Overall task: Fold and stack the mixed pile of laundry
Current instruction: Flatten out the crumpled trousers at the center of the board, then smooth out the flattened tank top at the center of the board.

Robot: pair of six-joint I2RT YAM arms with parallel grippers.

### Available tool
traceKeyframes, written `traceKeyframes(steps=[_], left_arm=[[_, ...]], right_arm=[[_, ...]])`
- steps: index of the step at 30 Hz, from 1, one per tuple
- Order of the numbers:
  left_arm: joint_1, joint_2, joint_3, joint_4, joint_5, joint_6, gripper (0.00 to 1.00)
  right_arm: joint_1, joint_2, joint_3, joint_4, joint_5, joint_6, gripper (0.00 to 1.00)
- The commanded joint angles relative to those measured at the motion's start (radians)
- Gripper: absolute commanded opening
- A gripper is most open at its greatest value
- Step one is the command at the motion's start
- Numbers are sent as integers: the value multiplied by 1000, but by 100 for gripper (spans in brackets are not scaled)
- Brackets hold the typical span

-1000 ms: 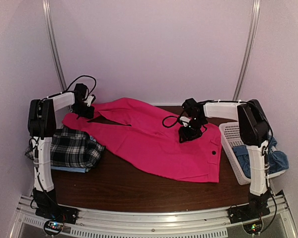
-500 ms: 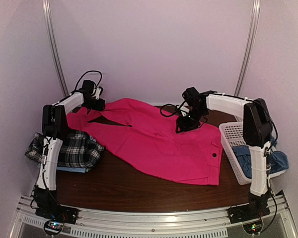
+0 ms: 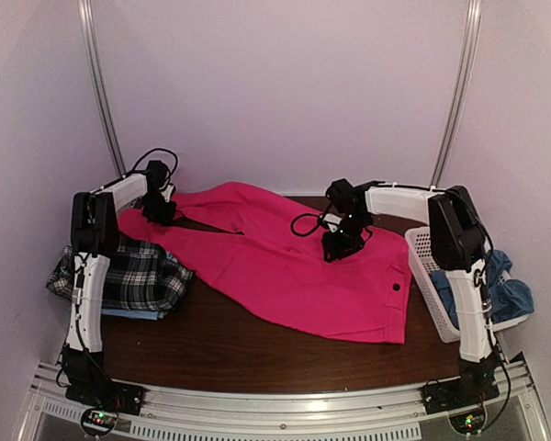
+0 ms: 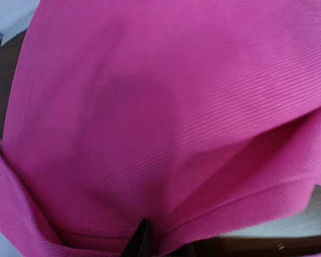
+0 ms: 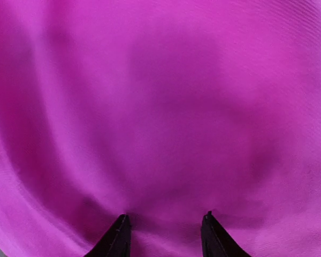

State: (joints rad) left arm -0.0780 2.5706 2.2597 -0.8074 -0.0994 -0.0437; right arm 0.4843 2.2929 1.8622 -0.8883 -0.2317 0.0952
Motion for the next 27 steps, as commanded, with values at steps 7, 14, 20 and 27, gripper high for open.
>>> traceKeyframes(steps=[7,14,20,27], left_arm=[[109,-187,-160,0,14,23,19],[17,-265,-194,272,273,48,46],[-67,-80,-5,256,213,12,59],[-66,17,63,172,79,-36,53]], right_arm=[[112,-227,-193,-13,-190,-42,43],[18,-203,-67,54,-117,41,45],[-18,-53,103,36,-6,81,46],[-10,30,135,3,-18,56,45]])
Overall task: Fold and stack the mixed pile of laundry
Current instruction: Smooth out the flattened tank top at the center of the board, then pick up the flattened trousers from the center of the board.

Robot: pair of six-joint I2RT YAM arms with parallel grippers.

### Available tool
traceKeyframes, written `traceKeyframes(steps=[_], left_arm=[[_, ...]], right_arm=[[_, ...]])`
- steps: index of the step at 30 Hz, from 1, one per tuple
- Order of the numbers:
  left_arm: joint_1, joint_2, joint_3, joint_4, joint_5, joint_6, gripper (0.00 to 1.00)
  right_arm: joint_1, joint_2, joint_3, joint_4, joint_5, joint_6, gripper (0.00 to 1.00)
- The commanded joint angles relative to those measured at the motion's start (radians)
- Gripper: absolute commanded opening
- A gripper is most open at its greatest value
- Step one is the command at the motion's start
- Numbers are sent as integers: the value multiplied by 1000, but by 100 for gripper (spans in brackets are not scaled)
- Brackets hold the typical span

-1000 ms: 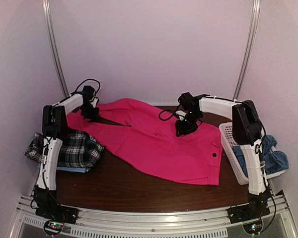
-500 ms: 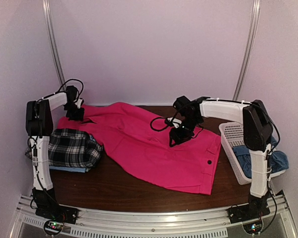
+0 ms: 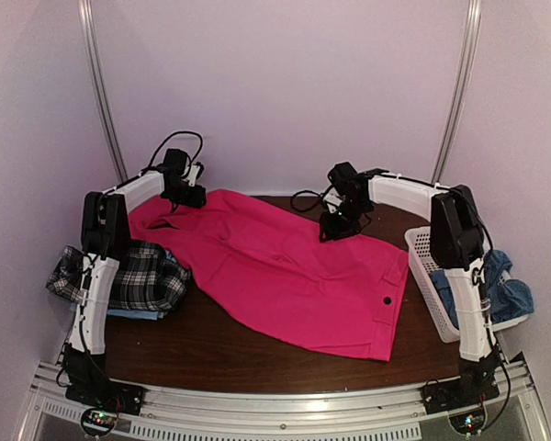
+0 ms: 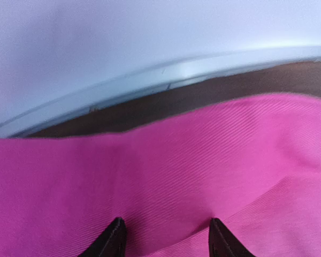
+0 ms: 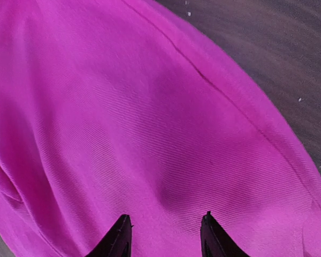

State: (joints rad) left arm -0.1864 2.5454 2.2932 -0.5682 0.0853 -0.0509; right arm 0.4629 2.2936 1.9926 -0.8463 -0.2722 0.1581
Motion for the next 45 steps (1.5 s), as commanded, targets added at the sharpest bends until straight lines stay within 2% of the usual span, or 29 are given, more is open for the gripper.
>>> traceKeyframes(steps=[1,3,5,8,13,17,20,23,25,28,33,45], left_arm=[[43,47,43,-109,-142,-18,50],[51,57,62,-219,-196,-3,45],[69,64,57,-332,-210,8,35],[109,15,-59,-393,-213,7,24],[148,-136,-278,-352,-245,5,20],[177,-170,-272,-348,-231,11,20],[172,-231,-282,-236,-141,25,25],[129,-305,-318,-85,-29,40,38],[93,-312,-300,-31,46,41,49],[27,-282,-257,27,83,32,55],[-50,-217,-176,32,82,2,56],[-59,-221,-188,16,69,16,56]], right_arm=[[16,30,-8,-41,21,-21,44],[28,28,-31,-57,19,-37,44],[40,18,-66,-67,16,-53,44],[65,-23,-137,-63,4,-68,44],[117,-129,-262,-70,-69,-79,42],[130,-217,-324,-53,-185,-75,41],[86,-254,-298,-42,-146,-61,43],[2,-252,-236,-44,-58,-47,46],[-50,-225,-187,-62,18,-49,47],[-114,-146,-90,-107,112,-51,47],[-145,-2,76,-187,178,-102,47],[-183,19,-42,-152,85,-144,56]])
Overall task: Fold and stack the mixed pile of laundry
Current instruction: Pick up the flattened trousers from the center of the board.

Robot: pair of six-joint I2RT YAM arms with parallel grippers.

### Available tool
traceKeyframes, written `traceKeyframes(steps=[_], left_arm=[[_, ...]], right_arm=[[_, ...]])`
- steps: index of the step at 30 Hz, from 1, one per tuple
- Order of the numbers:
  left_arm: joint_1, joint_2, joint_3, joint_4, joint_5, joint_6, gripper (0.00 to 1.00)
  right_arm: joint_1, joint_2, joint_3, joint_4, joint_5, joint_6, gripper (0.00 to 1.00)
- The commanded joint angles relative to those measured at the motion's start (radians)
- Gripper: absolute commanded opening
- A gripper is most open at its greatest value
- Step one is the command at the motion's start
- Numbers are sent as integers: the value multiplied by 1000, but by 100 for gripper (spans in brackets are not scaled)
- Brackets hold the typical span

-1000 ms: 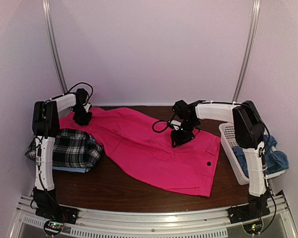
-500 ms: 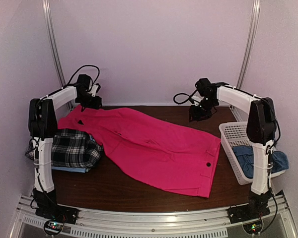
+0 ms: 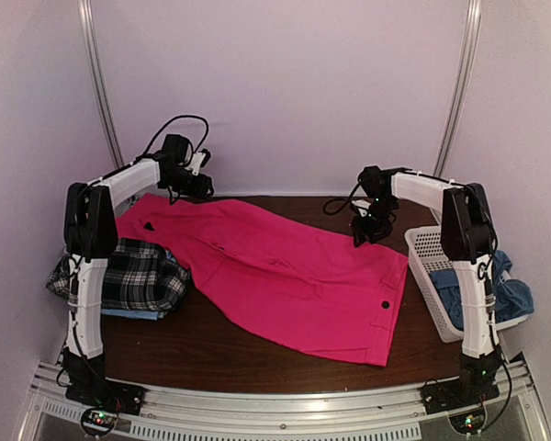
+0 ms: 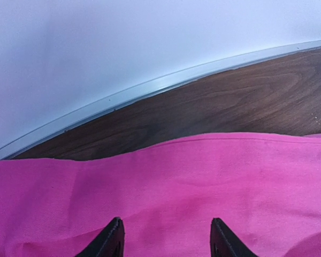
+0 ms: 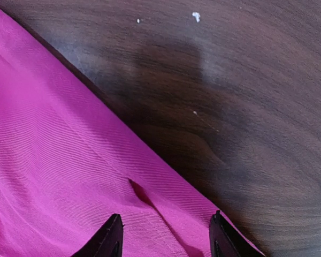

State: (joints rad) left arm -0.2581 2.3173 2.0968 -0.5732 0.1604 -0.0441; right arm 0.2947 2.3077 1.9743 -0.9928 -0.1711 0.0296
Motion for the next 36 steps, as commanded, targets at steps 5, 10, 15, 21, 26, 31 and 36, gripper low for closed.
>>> traceKeyframes(steps=[5,10,15,21,26,31,36], left_arm=[[13,7,3,16,-7,8,56],[13,1,-4,11,13,6,56],[11,-5,-9,12,15,9,55],[11,-10,-5,5,8,18,56],[11,-18,-14,-1,-13,21,56],[11,-31,-25,-1,-43,21,56],[13,-54,-42,-2,-72,-8,56]], right_arm=[[-37,23,-24,-3,32,-47,63],[-45,32,-25,1,46,-49,72],[-57,58,-19,-5,-42,-67,65],[-62,33,17,-6,-153,-73,30],[-57,-27,40,-10,-158,-57,0],[-14,-105,51,-5,-142,-30,0],[107,-168,59,-66,-47,-2,0]])
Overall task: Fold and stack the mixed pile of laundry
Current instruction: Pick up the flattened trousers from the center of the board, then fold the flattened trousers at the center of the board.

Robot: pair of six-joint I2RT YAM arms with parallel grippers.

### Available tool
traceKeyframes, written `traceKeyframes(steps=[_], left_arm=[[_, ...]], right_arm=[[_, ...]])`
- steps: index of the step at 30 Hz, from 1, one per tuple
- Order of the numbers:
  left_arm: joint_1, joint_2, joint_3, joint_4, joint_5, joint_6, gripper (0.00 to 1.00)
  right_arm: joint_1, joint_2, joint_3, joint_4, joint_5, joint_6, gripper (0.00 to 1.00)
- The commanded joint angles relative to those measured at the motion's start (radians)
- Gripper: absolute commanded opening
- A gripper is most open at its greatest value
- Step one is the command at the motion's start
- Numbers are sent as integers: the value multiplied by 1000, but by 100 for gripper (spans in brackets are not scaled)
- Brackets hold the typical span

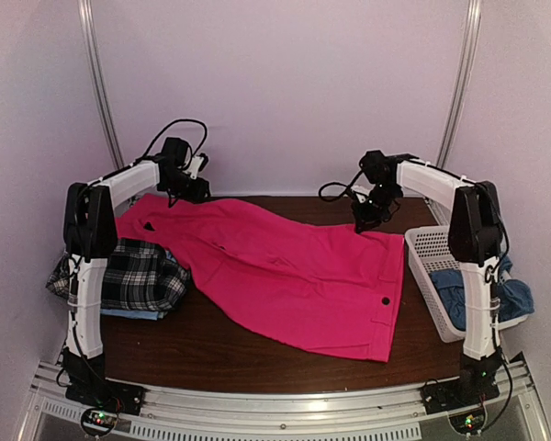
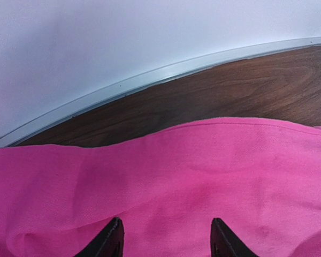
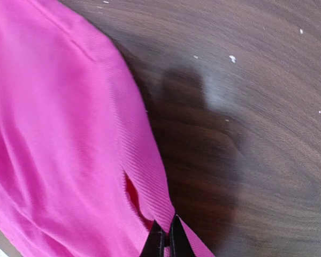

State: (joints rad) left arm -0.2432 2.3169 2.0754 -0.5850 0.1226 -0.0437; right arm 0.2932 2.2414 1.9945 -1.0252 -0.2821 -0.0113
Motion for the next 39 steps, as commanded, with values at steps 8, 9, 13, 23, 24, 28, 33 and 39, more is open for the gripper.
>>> traceKeyframes(steps=[8,9,13,23,24,28,33,39], left_arm=[[4,-144,-92,34,-46,-72,58],[9,-162,-112,46,-37,-83,58],[25,-232,-204,126,16,-123,59],[6,-235,-329,184,147,-231,59],[2,-235,-340,179,143,-237,59],[-8,-232,-370,178,155,-282,57],[-60,-213,-340,150,110,-300,54],[-93,-163,-303,85,19,-414,48]], right_arm=[[383,-305,-141,-58,104,84,0],[434,-335,-185,-46,100,86,0],[617,-449,-455,75,59,107,0],[644,-457,-720,342,13,200,0],[644,-445,-714,347,9,207,0],[643,-444,-711,359,26,219,0],[632,-463,-712,360,24,218,0],[624,-466,-709,344,26,200,0]])
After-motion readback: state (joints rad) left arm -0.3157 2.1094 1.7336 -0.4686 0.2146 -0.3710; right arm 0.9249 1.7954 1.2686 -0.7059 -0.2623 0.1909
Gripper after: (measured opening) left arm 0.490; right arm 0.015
